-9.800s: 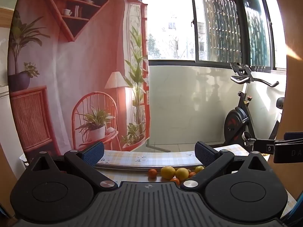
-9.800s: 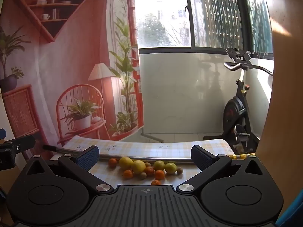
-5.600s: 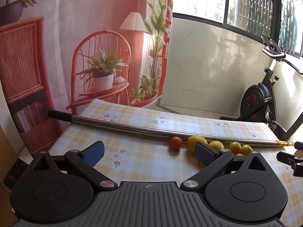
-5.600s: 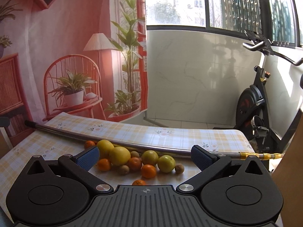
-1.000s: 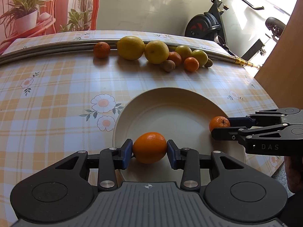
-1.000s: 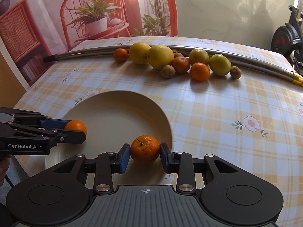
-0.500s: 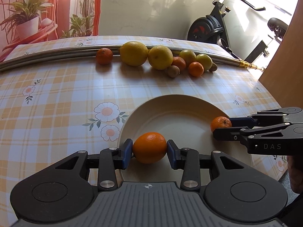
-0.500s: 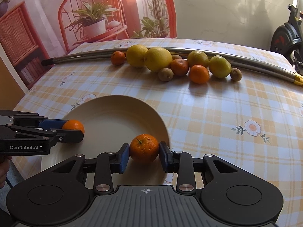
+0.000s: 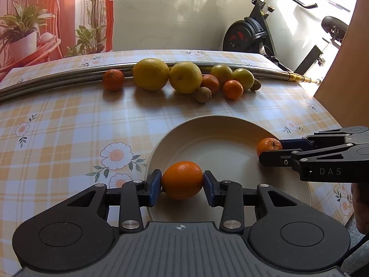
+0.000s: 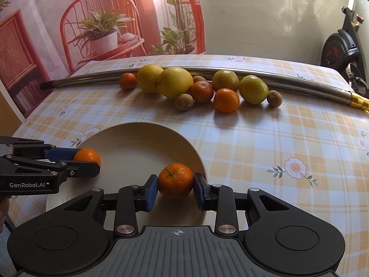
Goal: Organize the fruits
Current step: 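Carry the orange and tangerine over the beige plate with both tools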
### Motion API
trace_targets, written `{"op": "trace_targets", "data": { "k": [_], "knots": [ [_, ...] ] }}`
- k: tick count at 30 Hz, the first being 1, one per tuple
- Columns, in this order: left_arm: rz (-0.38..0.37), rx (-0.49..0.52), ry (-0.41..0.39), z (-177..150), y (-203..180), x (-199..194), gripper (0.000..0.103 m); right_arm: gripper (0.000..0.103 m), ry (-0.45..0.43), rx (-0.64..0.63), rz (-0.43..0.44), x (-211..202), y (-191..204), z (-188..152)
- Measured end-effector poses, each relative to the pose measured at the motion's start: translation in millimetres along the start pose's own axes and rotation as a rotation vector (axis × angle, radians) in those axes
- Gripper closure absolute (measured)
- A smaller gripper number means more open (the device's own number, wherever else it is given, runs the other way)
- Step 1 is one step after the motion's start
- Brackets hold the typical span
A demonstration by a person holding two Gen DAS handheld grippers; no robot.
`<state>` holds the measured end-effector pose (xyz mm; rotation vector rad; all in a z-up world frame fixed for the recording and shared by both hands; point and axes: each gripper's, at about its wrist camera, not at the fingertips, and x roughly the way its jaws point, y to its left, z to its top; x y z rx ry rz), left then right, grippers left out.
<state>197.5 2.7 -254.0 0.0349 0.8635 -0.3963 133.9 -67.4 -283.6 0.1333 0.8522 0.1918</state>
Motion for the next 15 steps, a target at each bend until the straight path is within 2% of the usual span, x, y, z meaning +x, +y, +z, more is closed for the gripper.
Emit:
{"op": "trace_targets", "data": {
  "k": [8,15],
  "knots": [
    [-0.031,-0.013,0.041,-11.7,0.0,-12.6,0.061,0.072,0.057,-0.009,0.012,-9.5,0.6,-6.1],
    [-0.019,-0.002,0.036,-15.7,-4.0,-16.6,0.061,0.072,0.078,-0.033,0.015,-14.7,9.0,-15.3]
  ]
}}
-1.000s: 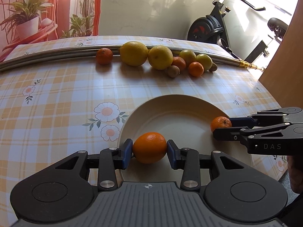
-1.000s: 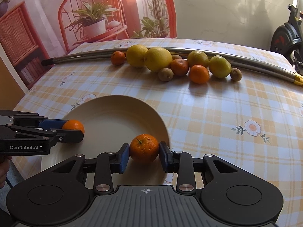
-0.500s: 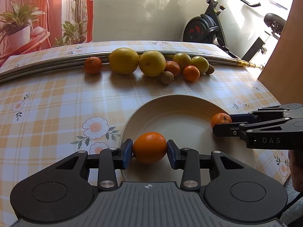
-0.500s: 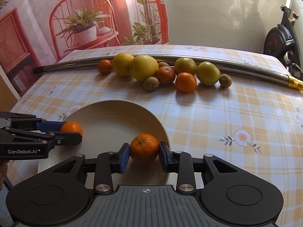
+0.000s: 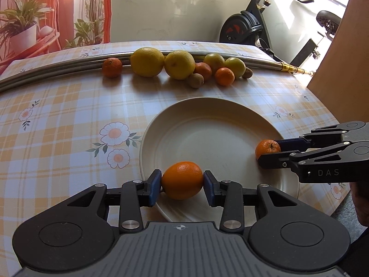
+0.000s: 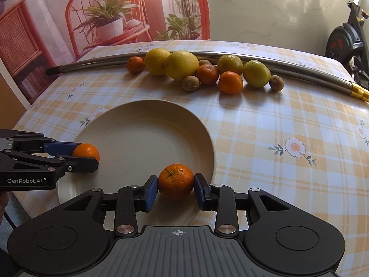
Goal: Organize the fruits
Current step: 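Carry the orange and tangerine over the beige plate with both tools, then lower both fruits into the plate and open both tools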
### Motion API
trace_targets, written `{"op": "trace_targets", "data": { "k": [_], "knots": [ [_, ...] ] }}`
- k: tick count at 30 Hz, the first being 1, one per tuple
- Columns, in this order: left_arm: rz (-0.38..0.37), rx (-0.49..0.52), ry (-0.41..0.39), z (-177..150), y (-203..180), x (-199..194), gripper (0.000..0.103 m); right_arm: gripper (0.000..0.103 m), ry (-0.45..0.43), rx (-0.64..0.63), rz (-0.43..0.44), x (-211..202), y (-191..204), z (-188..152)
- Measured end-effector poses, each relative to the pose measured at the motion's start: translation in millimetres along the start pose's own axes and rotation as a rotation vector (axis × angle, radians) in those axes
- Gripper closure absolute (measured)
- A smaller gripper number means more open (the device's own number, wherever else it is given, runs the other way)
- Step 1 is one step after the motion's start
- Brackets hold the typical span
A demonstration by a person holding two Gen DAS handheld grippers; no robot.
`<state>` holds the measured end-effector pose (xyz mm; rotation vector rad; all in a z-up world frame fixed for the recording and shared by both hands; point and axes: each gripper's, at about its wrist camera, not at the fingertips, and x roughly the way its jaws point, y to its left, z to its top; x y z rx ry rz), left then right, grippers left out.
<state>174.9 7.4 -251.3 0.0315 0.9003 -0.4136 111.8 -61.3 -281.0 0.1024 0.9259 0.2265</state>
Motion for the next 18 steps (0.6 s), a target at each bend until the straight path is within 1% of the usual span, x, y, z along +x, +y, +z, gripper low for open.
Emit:
{"op": "trace_targets", "data": {
  "k": [8,12,15,16,18],
  "knots": [
    [-0.005,-0.03,-0.014,0.3,2.9,0.1,0.061,0.07,-0.003,0.007,-0.002,-1.4,0.1,-0.5],
    [0.004,-0.027,-0.02,0.9,1.7,-1.7,0.06,0.067,-0.003,0.002,0.0,-1.3,1.4,-0.9],
    [0.007,-0.03,-0.034,0.8,2.0,-5.4,0.057,0.066,-0.003,0.002,0.001,-2.1,2.2,-0.9],
    [0.006,-0.032,-0.042,1.3,2.1,-7.2,0.053,0.065,-0.004,0.004,0.002,-2.5,2.2,-0.8],
    [0.013,-0.033,-0.058,2.0,1.6,-10.8,0.051,0.063,-0.009,0.009,0.003,-4.0,2.2,0.0]
  ]
}}
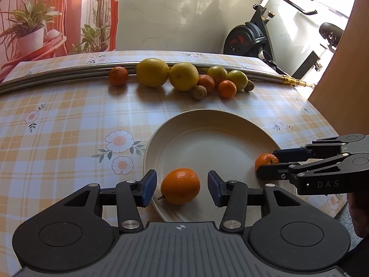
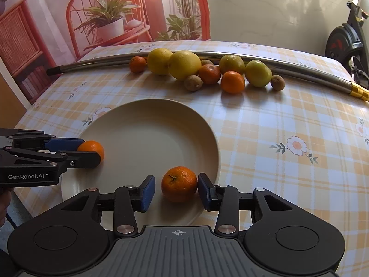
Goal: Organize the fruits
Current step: 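Lower both fruits into the plate and open both tools, then grasp a green apple with the right tool while the left tool approaches an orange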
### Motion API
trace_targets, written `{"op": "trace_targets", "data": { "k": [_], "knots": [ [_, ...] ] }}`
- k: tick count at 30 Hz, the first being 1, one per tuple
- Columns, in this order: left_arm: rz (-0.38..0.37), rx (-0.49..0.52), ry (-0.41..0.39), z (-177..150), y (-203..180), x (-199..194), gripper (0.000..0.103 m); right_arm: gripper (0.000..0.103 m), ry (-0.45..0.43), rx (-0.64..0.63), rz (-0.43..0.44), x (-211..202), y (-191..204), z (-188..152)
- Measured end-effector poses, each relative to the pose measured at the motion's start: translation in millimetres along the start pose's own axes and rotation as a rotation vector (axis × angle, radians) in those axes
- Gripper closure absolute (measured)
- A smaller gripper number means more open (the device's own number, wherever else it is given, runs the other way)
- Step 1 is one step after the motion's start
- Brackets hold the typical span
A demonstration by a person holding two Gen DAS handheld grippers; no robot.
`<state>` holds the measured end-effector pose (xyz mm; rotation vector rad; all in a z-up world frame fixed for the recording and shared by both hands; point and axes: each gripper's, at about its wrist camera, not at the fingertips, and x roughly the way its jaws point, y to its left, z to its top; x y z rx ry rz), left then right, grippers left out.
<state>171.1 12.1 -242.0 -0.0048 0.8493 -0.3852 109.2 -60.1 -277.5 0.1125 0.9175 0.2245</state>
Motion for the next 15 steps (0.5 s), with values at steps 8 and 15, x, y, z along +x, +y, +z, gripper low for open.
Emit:
{"op": "trace_targets", "data": {
  "k": [8,15],
  "knots": [
    [0.026,-0.034,-0.076,7.0,4.2,-15.9,0.046,0.056,-0.053,0.009,-0.001,-11.7,-4.9,6.9],
    [0.047,-0.037,-0.139,26.5,14.3,-28.3,0.046,0.057,-0.137,0.045,-0.033,-30.5,-23.6,22.6]
  ]
}}
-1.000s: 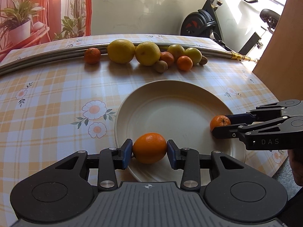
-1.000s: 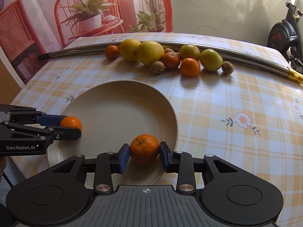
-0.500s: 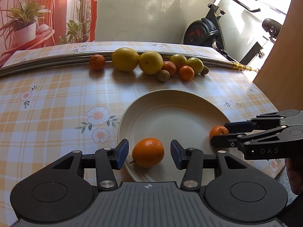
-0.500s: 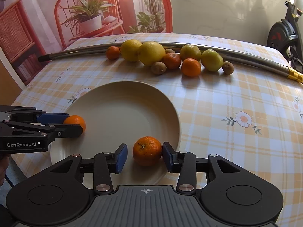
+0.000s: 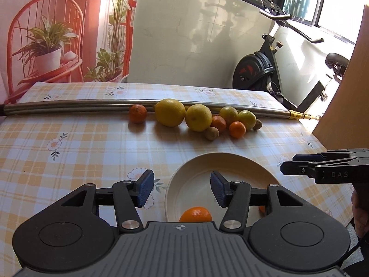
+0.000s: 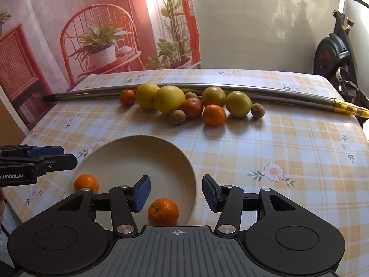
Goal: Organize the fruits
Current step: 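Grasp a green apple with the right tool while the left tool approaches an orange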
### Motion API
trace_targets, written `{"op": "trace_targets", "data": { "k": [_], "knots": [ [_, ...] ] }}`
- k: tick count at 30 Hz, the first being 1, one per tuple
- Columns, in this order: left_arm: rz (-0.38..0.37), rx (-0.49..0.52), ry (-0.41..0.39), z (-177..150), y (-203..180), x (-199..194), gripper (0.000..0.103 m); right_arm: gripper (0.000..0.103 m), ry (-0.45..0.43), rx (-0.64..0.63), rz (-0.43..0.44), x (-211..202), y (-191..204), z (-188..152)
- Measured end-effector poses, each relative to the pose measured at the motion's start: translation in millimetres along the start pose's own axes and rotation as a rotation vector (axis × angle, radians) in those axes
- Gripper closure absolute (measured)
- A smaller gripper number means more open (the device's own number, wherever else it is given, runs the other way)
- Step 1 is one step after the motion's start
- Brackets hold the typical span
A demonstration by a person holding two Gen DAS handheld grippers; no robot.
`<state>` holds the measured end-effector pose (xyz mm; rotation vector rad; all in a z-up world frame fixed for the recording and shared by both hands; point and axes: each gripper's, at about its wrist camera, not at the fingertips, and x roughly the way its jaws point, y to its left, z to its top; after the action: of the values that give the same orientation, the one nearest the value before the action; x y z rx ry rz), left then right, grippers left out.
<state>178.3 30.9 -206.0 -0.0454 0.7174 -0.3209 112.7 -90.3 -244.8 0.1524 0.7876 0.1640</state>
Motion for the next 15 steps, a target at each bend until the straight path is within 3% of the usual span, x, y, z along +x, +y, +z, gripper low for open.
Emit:
{"op": "trace_targets", "data": {
  "k": [15],
  "knots": [
    [0.112,-0.097,-0.116,55.2,42.3,-4.8,0.046,0.057,-0.117,-0.018,-0.105,-1.1,-38.4,40.4]
  ]
}}
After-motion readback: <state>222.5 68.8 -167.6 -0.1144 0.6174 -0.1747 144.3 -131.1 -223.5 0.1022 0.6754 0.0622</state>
